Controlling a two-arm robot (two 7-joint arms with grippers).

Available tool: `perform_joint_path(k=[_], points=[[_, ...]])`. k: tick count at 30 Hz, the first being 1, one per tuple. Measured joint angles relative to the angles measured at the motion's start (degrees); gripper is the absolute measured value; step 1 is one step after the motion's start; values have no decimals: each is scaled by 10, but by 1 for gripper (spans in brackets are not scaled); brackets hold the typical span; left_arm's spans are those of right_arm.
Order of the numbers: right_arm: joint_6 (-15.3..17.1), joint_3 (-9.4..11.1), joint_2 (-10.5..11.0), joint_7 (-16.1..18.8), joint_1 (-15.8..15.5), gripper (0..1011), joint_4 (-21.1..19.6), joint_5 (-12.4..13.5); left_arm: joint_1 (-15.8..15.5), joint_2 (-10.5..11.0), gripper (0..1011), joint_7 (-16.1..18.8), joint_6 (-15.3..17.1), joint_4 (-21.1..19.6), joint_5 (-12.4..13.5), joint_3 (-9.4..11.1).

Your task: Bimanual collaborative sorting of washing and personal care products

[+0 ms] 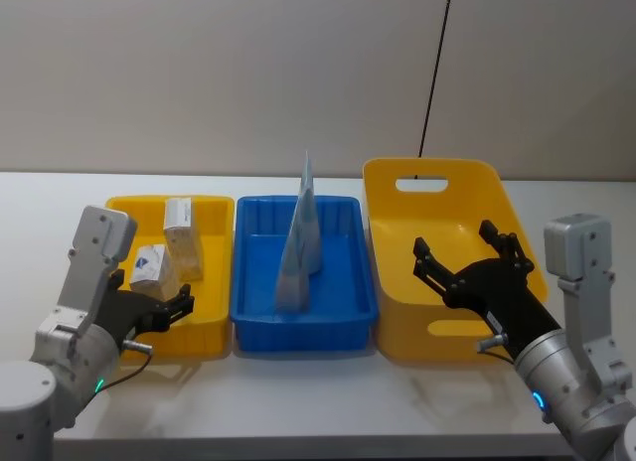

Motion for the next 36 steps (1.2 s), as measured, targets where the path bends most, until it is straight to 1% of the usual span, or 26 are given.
perform_joint_path(k=[9,20,25,31,36], points=[[0,0,0,0,0,1002,0,0,-12,-13,1001,4,-2,23,5,-3],[0,0,0,0,0,1002,0,0,-20,-29,1001,19,0,44,9,-14],[0,0,0,0,0,1002,0,0,-23,-33,1001,21,2,52,10,-17],[0,0,0,0,0,1002,0,0,-30,-37,1001,13,2,66,10,-18],[0,0,0,0,0,1002,0,0,-38,-40,1001,-4,-5,80,7,-18]])
